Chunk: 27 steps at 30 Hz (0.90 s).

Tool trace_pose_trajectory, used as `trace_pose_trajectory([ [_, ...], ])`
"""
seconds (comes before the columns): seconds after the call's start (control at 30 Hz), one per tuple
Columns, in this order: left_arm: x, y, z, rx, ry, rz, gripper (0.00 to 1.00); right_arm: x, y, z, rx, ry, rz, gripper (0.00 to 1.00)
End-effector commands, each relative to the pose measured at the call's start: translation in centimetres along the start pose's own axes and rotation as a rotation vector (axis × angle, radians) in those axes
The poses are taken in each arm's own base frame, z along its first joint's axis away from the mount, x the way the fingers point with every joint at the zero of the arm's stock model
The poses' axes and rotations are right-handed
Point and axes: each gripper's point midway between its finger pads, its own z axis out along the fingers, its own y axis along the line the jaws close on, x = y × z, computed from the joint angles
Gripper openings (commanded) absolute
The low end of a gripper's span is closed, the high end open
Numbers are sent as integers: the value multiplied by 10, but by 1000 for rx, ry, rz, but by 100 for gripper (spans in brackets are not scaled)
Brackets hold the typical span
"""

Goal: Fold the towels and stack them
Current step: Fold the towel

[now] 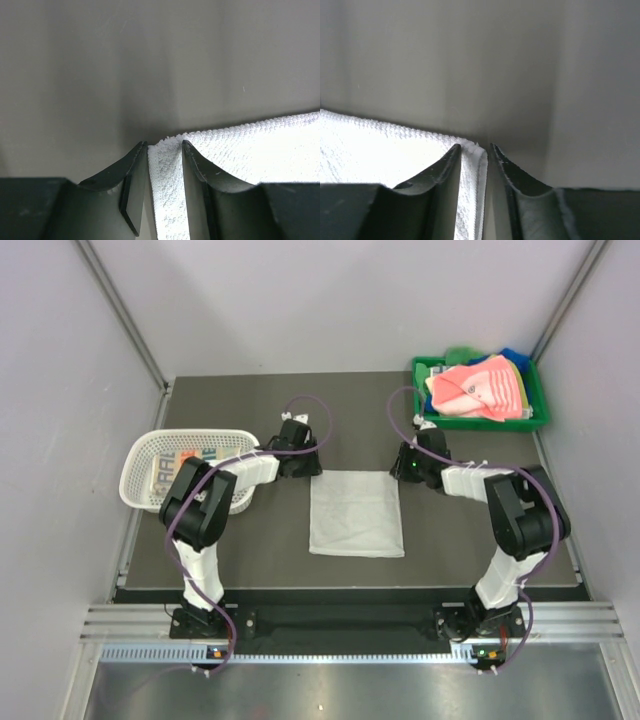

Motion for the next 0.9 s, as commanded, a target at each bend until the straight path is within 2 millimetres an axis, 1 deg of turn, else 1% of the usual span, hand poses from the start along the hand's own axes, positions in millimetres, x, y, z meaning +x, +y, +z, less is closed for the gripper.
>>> trace_pose_trajectory([
  [0.0,18,15,10,-50,49,-4,39,-3,6,8,-2,-3,-26,29],
  [0.1,19,15,10,-50,49,-4,38,-2,6,9,2,0,-24,23],
  [0.17,17,15,10,-49,46,-5,35,-4,6,9,4,1,-23,20],
  [0.2,16,14,9,-46,42,-4,32,-8,7,8,1,-7,-24,18],
  [0.27,14,14,9,-43,35,-5,26,-8,9,7,1,-5,-29,13],
  [0.37,10,10,9,-34,24,0,19,-16,12,3,-3,-14,-37,6],
  [0.4,8,10,9,-33,18,1,18,-18,13,3,-6,-18,-37,5],
  [0.47,2,7,8,-28,3,-1,12,-24,16,0,-12,-31,-40,2],
  [0.53,-4,4,7,-14,-19,1,10,-30,18,-3,-13,-47,-40,1],
  [0.57,-11,1,4,-6,-38,0,8,-35,18,-4,-12,-59,-41,0],
  [0.6,-17,3,5,-25,-65,6,6,-43,21,-5,-15,-78,-42,0],
  [0.63,-28,1,4,-24,-98,7,5,-47,20,-5,-15,-85,-39,0],
  [0.7,-39,0,3,-26,-125,11,1,-59,22,-5,-23,-105,-33,0],
  [0.73,-50,-2,2,-27,-154,9,1,-65,21,-5,-25,-123,-32,0],
  [0.77,-56,0,1,-32,-166,5,0,-68,22,-4,-34,-128,-32,0],
  [0.87,-82,-3,1,-11,-245,-9,0,-85,23,-4,-55,-171,-32,0],
])
